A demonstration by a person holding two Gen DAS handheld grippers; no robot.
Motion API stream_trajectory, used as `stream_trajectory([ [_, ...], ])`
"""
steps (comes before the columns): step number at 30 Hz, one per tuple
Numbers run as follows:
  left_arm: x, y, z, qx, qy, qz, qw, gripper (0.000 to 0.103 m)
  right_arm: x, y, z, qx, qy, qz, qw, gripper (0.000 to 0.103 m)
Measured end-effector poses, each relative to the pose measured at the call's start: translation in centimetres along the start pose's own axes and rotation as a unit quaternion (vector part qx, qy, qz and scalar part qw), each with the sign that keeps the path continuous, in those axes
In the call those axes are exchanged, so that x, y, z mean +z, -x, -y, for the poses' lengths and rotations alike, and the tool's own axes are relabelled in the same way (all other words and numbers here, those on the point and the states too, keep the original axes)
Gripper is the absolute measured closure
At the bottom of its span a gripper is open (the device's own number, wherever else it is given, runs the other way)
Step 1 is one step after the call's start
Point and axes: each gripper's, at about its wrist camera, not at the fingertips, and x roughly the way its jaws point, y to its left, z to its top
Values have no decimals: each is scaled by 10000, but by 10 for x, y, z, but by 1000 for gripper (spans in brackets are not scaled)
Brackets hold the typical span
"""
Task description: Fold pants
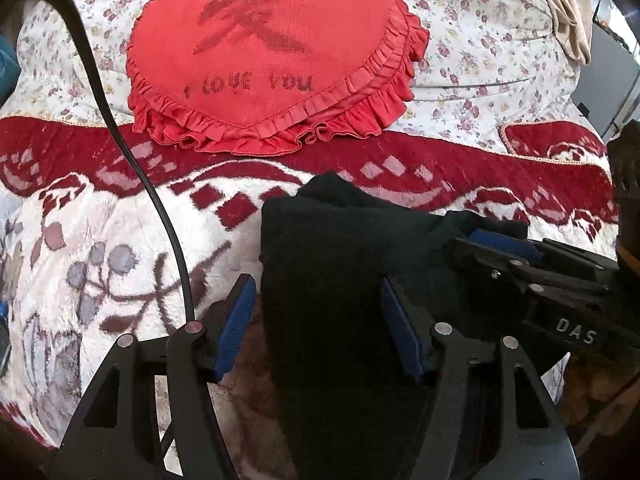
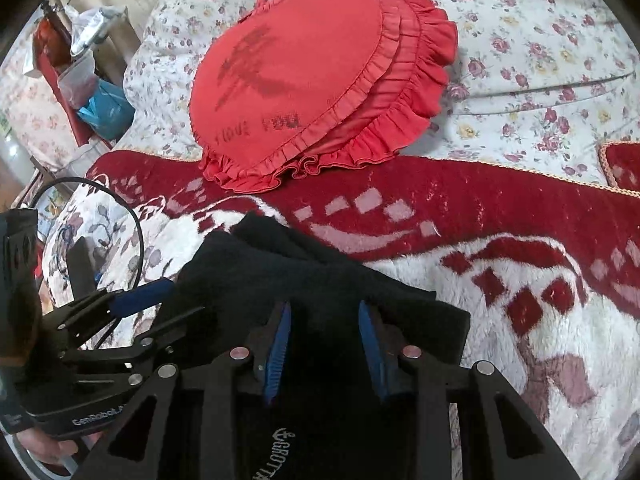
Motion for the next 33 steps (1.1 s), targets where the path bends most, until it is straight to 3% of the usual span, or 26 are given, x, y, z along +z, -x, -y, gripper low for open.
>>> stream_trajectory([
  [10,-11,32,-1,17,72,172,9998,39,-31,51,-25,110,341,105,9993,68],
  [21,-45,42,12,-8,-5,71,10000,39,-72,54,-17,-65,312,-140,9994,67],
  [33,-58,34,15,14,45,-42,10000,38,-84,56,-15,29,207,-209,9996,66],
])
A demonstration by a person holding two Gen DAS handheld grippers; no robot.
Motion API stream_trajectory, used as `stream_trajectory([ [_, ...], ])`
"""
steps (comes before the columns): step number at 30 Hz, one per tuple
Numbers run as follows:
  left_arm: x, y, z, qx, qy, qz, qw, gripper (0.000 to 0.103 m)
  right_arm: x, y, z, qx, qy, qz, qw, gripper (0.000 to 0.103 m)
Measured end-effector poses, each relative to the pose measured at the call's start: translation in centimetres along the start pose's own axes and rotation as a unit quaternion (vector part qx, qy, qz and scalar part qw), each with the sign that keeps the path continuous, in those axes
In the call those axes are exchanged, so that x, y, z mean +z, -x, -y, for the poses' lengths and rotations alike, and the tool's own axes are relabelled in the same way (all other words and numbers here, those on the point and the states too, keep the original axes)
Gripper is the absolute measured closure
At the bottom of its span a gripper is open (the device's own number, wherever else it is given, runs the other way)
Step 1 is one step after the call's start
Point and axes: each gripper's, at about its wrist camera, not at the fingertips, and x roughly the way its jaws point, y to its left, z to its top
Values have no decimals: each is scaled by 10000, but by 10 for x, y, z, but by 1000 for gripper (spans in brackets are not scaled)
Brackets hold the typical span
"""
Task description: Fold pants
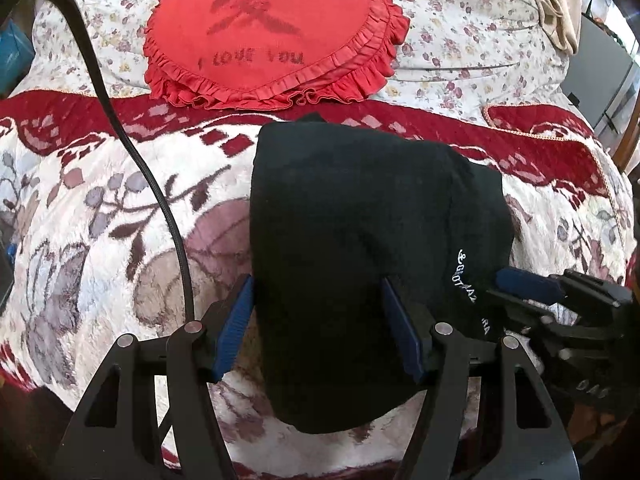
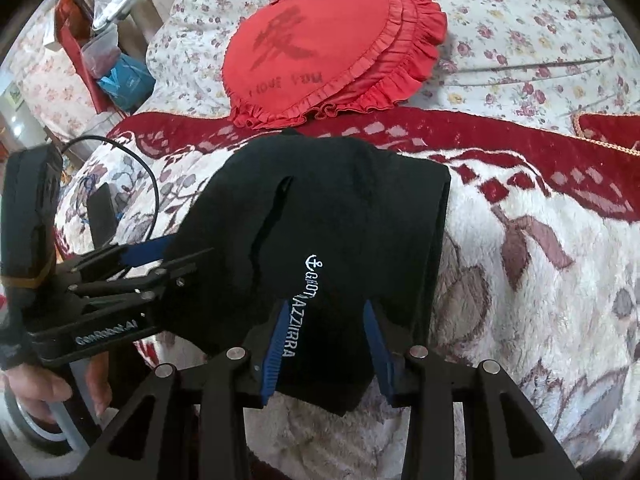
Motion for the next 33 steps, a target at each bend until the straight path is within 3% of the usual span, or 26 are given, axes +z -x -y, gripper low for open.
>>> stream_trajectory([
  [6,0,0,1,17,-4,-1,10000,38,10,19,0,-9,-45,238,9997,64],
  [18,2,-6,-1,-52,9,-92,9999,33,6,3,3,82,-22,-27,10000,58],
  [23,9,2,-13,-175,210,-78,9996,33,11,19,26,94,-424,274,9987,49],
  [25,13,3,-20,-257,357,-44,9990,33,11,18,38,86,-659,278,9974,42],
  [27,17,1,-24,-358,486,-90,9981,33,11,13,46,44,-753,246,9968,41],
  [33,23,-18,-21,-403,486,-279,9976,33,11,-12,51,464,-841,137,9953,40],
])
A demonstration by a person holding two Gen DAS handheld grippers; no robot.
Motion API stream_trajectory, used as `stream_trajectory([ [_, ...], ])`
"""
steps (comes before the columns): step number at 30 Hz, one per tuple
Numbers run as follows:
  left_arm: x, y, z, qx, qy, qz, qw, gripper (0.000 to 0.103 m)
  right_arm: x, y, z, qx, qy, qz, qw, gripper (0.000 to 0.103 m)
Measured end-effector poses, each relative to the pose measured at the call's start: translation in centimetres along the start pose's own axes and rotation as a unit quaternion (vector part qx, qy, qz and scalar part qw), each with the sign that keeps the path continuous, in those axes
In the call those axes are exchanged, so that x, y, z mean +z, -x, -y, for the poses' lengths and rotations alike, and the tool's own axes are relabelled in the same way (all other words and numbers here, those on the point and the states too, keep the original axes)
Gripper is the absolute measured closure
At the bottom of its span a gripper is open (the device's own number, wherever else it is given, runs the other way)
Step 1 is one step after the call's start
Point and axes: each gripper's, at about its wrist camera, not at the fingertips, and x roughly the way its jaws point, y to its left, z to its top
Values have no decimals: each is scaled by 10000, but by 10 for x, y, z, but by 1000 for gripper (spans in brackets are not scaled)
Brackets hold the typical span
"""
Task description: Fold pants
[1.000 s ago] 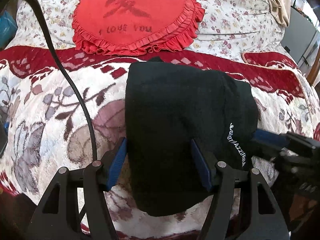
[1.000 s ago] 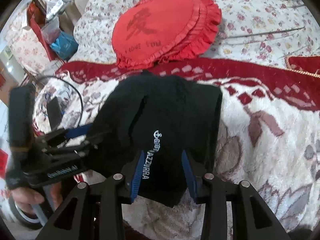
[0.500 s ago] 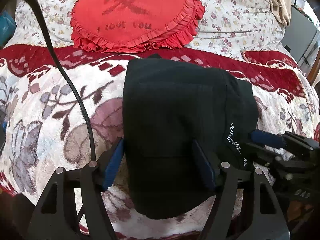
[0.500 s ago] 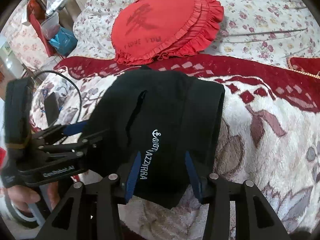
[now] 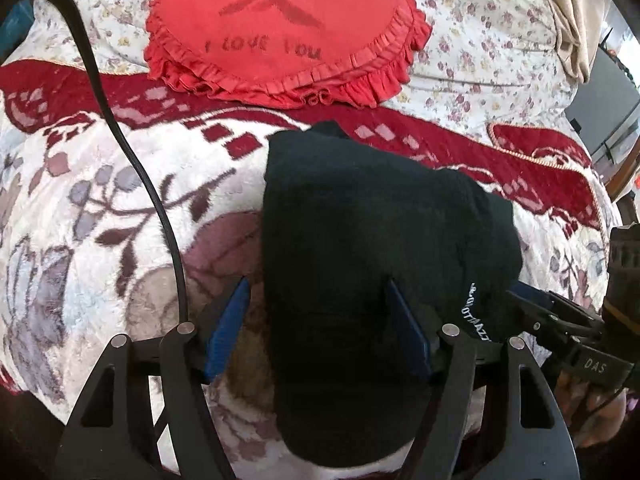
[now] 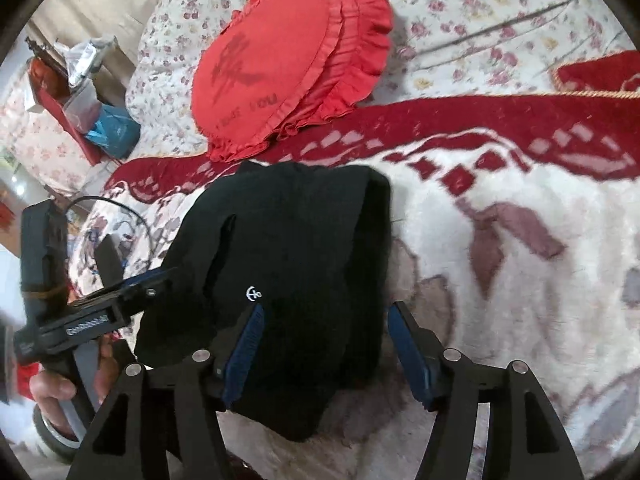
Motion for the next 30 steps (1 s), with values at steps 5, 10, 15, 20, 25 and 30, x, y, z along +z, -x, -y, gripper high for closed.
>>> stream_trajectory([
  [5,2,-10,1,-27,-47,-82,10000,21,-1,-14,7,194,-68,-61,9998,37],
  [10,2,-18,-5,-132,61,-154,9998,15,0,-16,11,447,-161,46,9989,30],
  [15,2,-22,-8,-128,158,-155,9997,8,1,-20,7,497,-87,142,9986,21],
  [20,3,-25,-8,-111,58,-162,9998,7,0,-23,2,465,5,214,9987,16],
  [25,4,-28,-4,-98,0,-245,9997,2,1,-23,3,464,-78,265,9985,17],
  [30,3,-28,-1,-57,-5,-213,9998,2,1,-20,4,213,-91,282,9993,41],
])
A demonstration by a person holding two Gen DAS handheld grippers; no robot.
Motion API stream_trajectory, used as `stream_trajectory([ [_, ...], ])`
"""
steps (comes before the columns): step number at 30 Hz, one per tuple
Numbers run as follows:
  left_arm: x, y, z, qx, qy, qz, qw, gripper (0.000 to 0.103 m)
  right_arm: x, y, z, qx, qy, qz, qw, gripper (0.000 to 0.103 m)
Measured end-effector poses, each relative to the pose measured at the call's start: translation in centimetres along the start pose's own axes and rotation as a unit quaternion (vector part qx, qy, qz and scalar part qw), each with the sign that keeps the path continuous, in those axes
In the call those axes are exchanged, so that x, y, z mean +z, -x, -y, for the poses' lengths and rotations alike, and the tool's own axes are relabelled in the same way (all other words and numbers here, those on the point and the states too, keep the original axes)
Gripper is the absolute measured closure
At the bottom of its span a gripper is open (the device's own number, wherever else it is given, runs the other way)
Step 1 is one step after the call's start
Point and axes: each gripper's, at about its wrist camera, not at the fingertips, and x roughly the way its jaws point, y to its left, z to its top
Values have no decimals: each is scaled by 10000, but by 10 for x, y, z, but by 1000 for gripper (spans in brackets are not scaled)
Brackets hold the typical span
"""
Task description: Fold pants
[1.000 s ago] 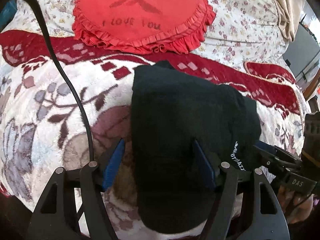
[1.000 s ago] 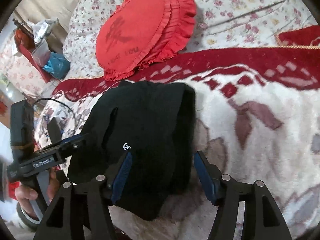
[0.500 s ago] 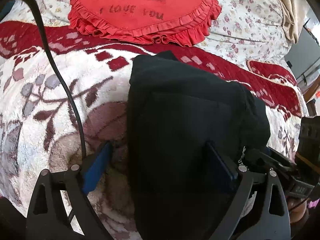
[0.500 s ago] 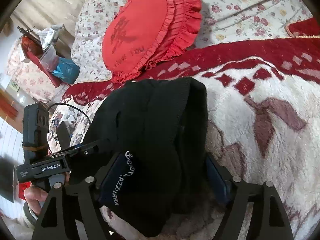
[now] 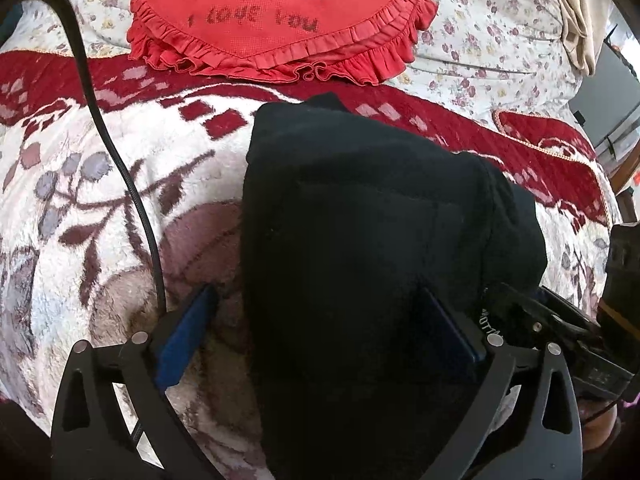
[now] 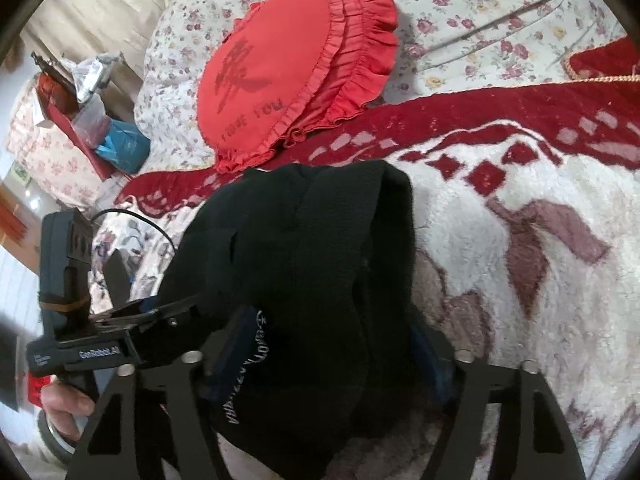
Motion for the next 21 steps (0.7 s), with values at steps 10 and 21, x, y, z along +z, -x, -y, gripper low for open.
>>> stream_trajectory([
  [10,-6,23,5,-363,-106,238,9990,57,4,14,-26,47,421,134,9990,74],
  [21,24,91,-35,-280,5,834,9961,71,47,9,-94,764,879,327,9927,75],
])
